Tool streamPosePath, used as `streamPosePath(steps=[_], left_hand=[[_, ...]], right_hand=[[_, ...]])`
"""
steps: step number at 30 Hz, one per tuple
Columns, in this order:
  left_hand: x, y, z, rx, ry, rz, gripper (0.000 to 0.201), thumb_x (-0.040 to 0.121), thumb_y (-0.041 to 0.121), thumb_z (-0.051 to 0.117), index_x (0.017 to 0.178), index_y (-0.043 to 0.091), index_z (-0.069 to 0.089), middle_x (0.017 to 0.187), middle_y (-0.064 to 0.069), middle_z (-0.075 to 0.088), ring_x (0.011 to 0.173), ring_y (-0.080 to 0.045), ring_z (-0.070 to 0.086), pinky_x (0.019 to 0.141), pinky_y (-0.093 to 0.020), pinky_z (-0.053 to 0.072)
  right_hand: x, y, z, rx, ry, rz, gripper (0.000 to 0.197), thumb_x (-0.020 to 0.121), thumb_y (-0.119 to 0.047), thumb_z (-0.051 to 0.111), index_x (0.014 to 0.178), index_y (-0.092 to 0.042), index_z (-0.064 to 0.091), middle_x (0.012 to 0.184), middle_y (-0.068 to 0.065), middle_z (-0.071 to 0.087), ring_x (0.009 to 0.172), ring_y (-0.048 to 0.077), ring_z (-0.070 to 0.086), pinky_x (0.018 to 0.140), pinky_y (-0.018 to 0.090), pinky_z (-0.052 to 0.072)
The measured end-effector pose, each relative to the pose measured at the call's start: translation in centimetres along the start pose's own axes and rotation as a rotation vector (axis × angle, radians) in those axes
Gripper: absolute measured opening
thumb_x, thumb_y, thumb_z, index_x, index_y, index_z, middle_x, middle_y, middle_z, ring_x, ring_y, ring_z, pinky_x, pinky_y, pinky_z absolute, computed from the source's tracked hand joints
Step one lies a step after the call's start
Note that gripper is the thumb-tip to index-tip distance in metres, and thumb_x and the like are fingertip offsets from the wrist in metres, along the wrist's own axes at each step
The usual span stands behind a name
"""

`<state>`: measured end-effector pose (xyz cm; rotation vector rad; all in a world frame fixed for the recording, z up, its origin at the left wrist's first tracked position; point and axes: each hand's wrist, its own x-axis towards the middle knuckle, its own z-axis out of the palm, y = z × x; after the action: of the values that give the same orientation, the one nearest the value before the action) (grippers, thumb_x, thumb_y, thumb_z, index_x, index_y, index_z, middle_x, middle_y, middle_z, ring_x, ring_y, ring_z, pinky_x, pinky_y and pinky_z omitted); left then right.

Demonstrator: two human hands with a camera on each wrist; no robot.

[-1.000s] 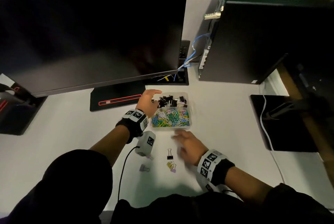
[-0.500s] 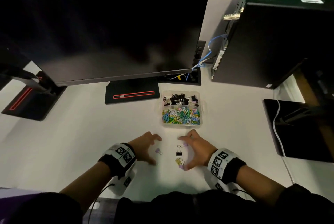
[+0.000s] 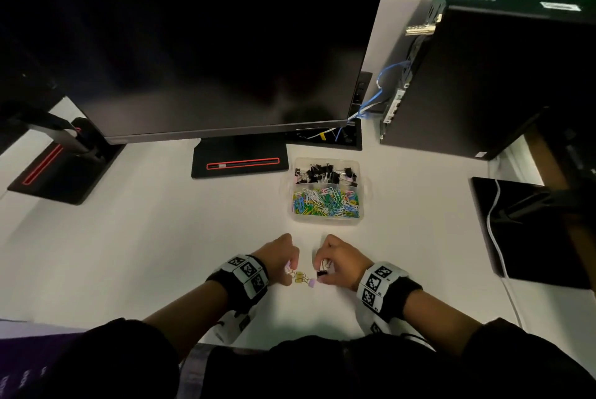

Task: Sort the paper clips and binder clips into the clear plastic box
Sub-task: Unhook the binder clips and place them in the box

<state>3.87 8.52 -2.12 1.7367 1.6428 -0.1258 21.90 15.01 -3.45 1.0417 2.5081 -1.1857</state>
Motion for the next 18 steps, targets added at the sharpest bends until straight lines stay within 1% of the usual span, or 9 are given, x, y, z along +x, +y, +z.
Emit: streamPosePath(steps=[2,4,6,7,9,12,14,16,18], left_hand=[[0.1,0.3,0.2,0.045,0.004,-0.015,0.029,0.073,0.01,0.069,0.1,0.003,0.059,0.104,-0.006,0.035,0.08,-0.023,0.044,0.069,-0.025,0.033],[0.2,0.7,0.3,0.11,-0.002,-0.034,0.029,0.074,0.012,0.069,0.099,0.002,0.059,0.114,-0.012,0.041,0.077,-0.023,0.043,0.069,-0.027,0.035],[0.3,1.0,0.1,0.152,0.004,-0.051,0.029,0.075,0.015,0.068,0.099,0.002,0.06,0.118,-0.013,0.043,0.08,-0.028,0.049,0.072,-0.031,0.04],[0.5,1.0,0.0,0.153,0.014,-0.055,0.029,0.075,0.016,0.067,0.099,0.002,0.059,0.117,-0.014,0.046,0.087,-0.031,0.053,0.075,-0.032,0.041],[0.8,0.9,-0.4,0.124,0.039,-0.064,0.03,0.076,0.016,0.065,0.102,0.003,0.056,0.114,-0.014,0.052,0.099,-0.032,0.054,0.078,-0.033,0.041],[1.1,0.7,-0.8,-0.002,0.073,-0.101,0.033,0.078,0.014,0.06,0.108,0.004,0.05,0.095,-0.009,0.058,0.101,-0.03,0.056,0.074,-0.028,0.037],[1.0,0.6,-1.0,-0.107,0.084,-0.142,0.034,0.08,0.013,0.056,0.112,0.006,0.049,0.093,-0.009,0.061,0.096,-0.027,0.058,0.074,-0.027,0.038],[0.7,0.8,-1.2,-0.179,0.065,-0.151,0.029,0.083,0.013,0.051,0.112,0.009,0.051,0.095,-0.009,0.063,0.085,-0.021,0.055,0.074,-0.027,0.041],[0.4,1.0,-1.3,-0.205,0.055,-0.142,0.018,0.088,0.012,0.043,0.1,0.013,0.056,0.089,-0.01,0.061,0.075,-0.018,0.051,0.076,-0.03,0.047]], right_hand=[[0.0,-0.3,-0.1,-0.021,0.01,0.036,0.022,0.07,-0.015,0.07,0.091,-0.013,0.063,0.095,-0.002,0.039,0.084,0.015,0.046,0.075,0.023,0.037],[0.0,-0.5,-0.2,-0.058,0.025,0.07,0.02,0.068,-0.015,0.068,0.086,-0.014,0.061,0.092,-0.002,0.04,0.08,0.016,0.046,0.071,0.023,0.037],[-0.2,-0.7,-0.4,-0.083,0.044,0.086,0.015,0.067,-0.014,0.066,0.079,-0.017,0.057,0.09,-0.002,0.04,0.076,0.018,0.046,0.068,0.024,0.036],[-0.2,-0.7,-0.5,-0.092,0.051,0.094,0.014,0.067,-0.014,0.064,0.075,-0.019,0.054,0.089,-0.002,0.039,0.074,0.019,0.046,0.066,0.024,0.036],[-0.4,-0.7,-0.6,-0.114,0.065,0.119,0.014,0.067,-0.013,0.062,0.07,-0.02,0.05,0.087,-0.001,0.039,0.071,0.021,0.046,0.064,0.025,0.037],[-0.4,-0.4,-0.7,-0.113,0.091,0.158,0.017,0.067,-0.015,0.062,0.063,-0.02,0.046,0.085,-0.001,0.041,0.07,0.021,0.047,0.056,0.024,0.034],[-0.3,-0.1,-0.7,-0.092,0.106,0.178,0.021,0.067,-0.013,0.061,0.062,-0.022,0.043,0.085,-0.001,0.043,0.07,0.02,0.046,0.052,0.02,0.03],[-0.3,0.1,-0.9,-0.089,0.122,0.198,0.02,0.066,-0.014,0.062,0.07,-0.021,0.044,0.085,-0.001,0.045,0.071,0.02,0.047,0.052,0.02,0.029],[-0.3,0.2,-1.2,-0.089,0.126,0.219,0.02,0.066,-0.016,0.061,0.075,-0.02,0.044,0.084,-0.002,0.047,0.073,0.019,0.047,0.058,0.024,0.033]])
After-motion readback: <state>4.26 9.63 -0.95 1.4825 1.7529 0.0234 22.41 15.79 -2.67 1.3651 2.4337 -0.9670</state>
